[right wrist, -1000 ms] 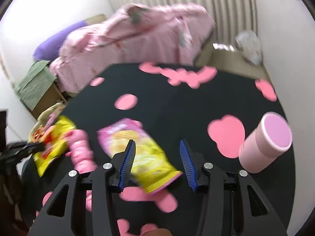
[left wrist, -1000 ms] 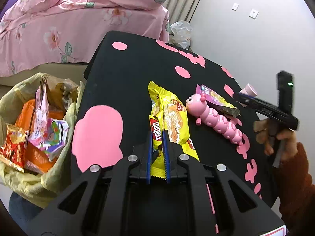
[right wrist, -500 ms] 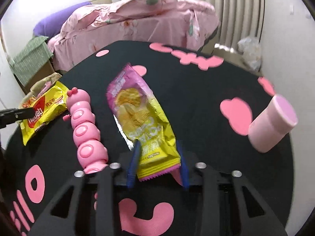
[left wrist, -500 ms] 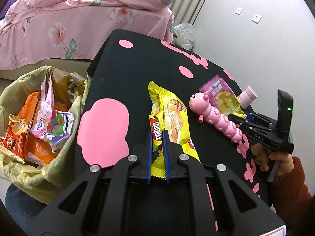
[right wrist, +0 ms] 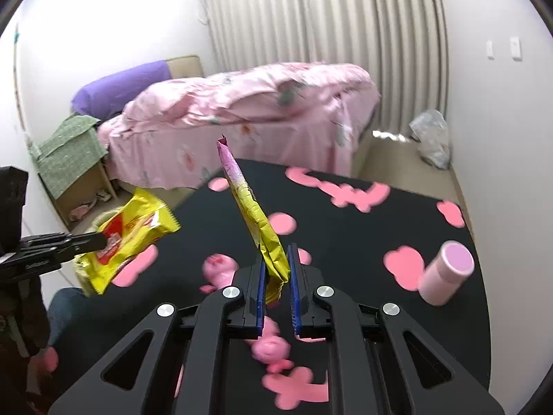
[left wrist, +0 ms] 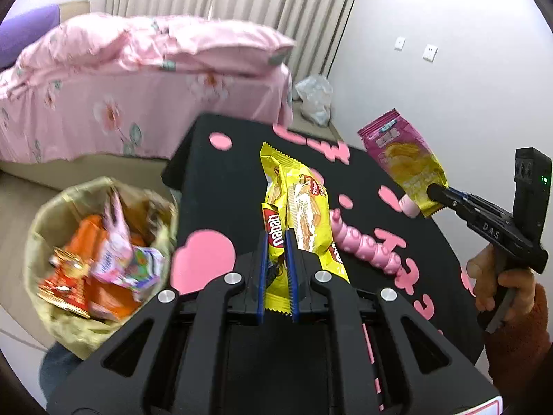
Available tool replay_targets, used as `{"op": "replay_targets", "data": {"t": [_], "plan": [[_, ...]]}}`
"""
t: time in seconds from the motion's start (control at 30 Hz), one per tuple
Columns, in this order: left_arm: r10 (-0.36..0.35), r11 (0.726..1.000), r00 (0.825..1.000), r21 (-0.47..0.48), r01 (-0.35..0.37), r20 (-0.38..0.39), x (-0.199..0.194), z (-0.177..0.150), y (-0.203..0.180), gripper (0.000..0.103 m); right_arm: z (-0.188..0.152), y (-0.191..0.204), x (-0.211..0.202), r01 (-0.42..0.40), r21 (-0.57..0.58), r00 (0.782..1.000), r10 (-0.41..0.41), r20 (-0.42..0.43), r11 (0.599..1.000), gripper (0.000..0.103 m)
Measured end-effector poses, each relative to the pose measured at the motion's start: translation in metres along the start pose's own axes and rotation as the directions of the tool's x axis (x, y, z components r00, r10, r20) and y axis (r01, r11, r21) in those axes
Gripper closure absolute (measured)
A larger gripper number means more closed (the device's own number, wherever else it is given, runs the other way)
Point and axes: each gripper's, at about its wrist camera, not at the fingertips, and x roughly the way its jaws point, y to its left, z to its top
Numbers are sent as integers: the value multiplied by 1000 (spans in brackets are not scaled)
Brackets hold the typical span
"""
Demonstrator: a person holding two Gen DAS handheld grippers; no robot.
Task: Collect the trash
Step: 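Lift the nabati pack with the left gripper while the right gripper lifts the strip, then carry the nabati pack and strip over the yellow bin and open both grippers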
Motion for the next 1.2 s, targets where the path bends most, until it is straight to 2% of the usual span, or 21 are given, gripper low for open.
{"op": "replay_targets", "data": {"t": [0.2,0.37,0.6,0.73,0.87,0.93,1.03,1.2], "plan": [[26,1000,997,-3,-26,79,-36,6,13,93,13,41,-9,-35,-66,999,36,23,997,91],[81,996,988,-40,-76,132,-62,5,39,93,26,78,-7,-84,-100,996,86,18,991,91],[195,977,971,-115,-180,136,-82,-8,93,93,38,139,3,-149,-188,989,151,-2,971,91],[277,952,952,-175,-252,132,-93,-17,131,93,42,162,18,-185,-221,983,182,-34,958,91],[356,917,927,-238,-321,118,-103,-26,164,93,40,176,51,-237,-212,970,218,-112,948,91],[375,905,922,-254,-341,100,-103,-31,176,93,37,182,72,-266,-203,958,236,-161,942,91],[379,901,925,-247,-358,42,-86,-38,188,93,31,191,99,-289,-204,945,245,-216,935,91],[343,912,936,-214,-351,-74,-29,-51,198,93,30,200,146,-336,-166,912,277,-302,927,91]]}}
